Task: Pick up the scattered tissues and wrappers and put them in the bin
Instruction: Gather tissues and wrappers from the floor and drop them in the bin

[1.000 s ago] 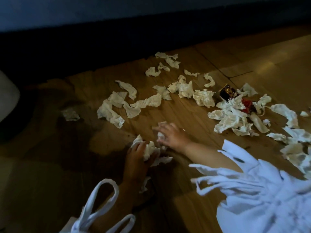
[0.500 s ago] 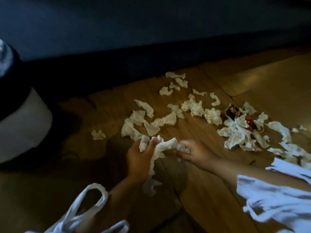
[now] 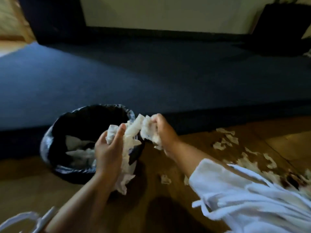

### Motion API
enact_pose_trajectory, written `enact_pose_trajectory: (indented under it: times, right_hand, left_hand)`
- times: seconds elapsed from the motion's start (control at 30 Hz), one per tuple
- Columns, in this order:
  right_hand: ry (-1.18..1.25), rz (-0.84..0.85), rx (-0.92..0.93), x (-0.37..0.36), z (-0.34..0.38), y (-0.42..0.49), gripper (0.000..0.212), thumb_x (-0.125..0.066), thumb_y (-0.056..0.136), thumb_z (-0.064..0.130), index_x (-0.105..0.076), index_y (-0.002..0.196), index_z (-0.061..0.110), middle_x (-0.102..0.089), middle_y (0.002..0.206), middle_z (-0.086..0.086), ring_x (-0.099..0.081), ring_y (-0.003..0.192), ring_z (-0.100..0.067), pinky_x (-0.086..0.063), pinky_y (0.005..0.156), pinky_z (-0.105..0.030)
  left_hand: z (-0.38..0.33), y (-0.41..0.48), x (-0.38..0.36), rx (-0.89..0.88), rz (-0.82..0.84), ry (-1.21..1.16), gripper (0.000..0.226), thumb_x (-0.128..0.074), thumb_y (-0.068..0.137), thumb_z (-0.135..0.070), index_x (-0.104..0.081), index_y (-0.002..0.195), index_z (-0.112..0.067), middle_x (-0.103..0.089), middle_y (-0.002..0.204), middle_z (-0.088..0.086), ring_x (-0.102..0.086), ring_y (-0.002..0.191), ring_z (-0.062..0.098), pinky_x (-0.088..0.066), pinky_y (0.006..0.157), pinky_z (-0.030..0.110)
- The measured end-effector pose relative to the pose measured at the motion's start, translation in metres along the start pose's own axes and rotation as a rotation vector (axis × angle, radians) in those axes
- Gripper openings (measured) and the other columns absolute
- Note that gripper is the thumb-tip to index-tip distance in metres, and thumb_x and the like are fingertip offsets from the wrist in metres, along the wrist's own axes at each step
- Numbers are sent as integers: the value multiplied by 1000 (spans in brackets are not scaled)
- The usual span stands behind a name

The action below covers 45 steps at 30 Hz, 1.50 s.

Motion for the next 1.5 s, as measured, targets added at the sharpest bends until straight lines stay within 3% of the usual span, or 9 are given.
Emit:
enact_pose_trajectory:
  times: [0.1, 0.17, 0.23, 0.37, 0.47, 0.6, 1.1, 1.37, 1.5]
  right_hand:
    - [39, 45, 27, -53, 7, 24, 30, -37, 86, 7, -34, 58, 17, -42, 49, 3, -42, 45, -10, -34, 39, -13]
    - [-67, -29, 148, -72, 9, 41, 3, -44, 72, 17, -42, 70, 17, -48, 71, -2, -49, 71, -19, -45, 63, -24]
    - [-312, -69, 280, -82, 6, 49, 21, -46, 66, 27, -47, 83, 13, -52, 89, -6, -49, 89, -23, -44, 83, -35]
    - [-648, 64, 453, -98, -10, 44, 44, -57, 83, 9, -45, 124, 1, -46, 128, -18, -43, 121, -28, -29, 101, -28]
    - [-911, 109, 472, -105, -31, 40, 47, -47, 93, 26, -38, 136, 12, -36, 146, -6, -31, 136, -21, -12, 115, -40]
    - [-1101, 31, 541, -111, -40, 28, 57, -18, 89, 46, -45, 131, 19, -41, 143, -1, -28, 137, -15, 6, 115, -44]
    - [-1077, -15, 580, -107, -37, 29, 65, -8, 83, 47, -58, 116, 20, -52, 133, 1, -22, 140, -17, 1, 115, -45]
    - [-926, 379, 893, -104, -45, 26, 58, -22, 88, 43, -39, 137, 17, -32, 149, 2, 1, 143, -8, 18, 112, -34]
    - [-822, 490, 1031, -76, -63, 27, 57, -25, 93, 44, -24, 144, 20, -17, 155, 3, 12, 143, -6, 17, 115, -30]
  left_hand:
    - [3, 21, 42, 11, -173, -27, 29, -58, 89, -34, -45, 66, -23, -46, 50, -10, -41, 45, 1, -34, 41, 17]
    - [-1, 35, 68, -19, -351, -19, 23, -46, 93, -41, -46, 83, -21, -55, 72, -7, -53, 66, 6, -41, 56, 16]
    - [2, 49, 86, 5, -438, 124, 34, -37, 96, -46, -42, 108, -15, -52, 103, 5, -55, 100, 22, -37, 78, 19]
    - [32, 54, 86, 91, -157, 524, 56, -45, 81, -61, -39, 120, -21, -48, 127, 15, -46, 120, 31, -35, 99, 36]
    - [31, 34, 84, -83, -20, 834, 61, -43, 82, -62, -44, 126, -20, -51, 129, 8, -44, 122, 24, -36, 102, 40]
    - [55, 22, 75, -109, 121, 1291, 84, -2, 77, -70, -28, 143, -25, -29, 152, 0, -15, 144, 17, -13, 118, 39]
    - [56, 25, 71, -147, 72, 1392, 82, 5, 76, -63, -34, 141, -32, -35, 150, -4, -19, 144, 18, -16, 116, 37]
    - [35, 15, 46, -498, -17, 1460, 50, -26, 91, -45, -62, 115, -19, -63, 123, 2, -48, 128, 27, -25, 107, 47]
    - [44, -7, -3, -677, 104, 1450, 45, -36, 90, -42, -56, 121, -16, -59, 128, 3, -47, 129, 23, -33, 108, 47]
Point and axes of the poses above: each hand's wrist, its own y-axis towards the middle knuckle, its own x-axis out of the back of the hand, z = x × y, the point moved 9 cm from there along y, towards the middle knuckle
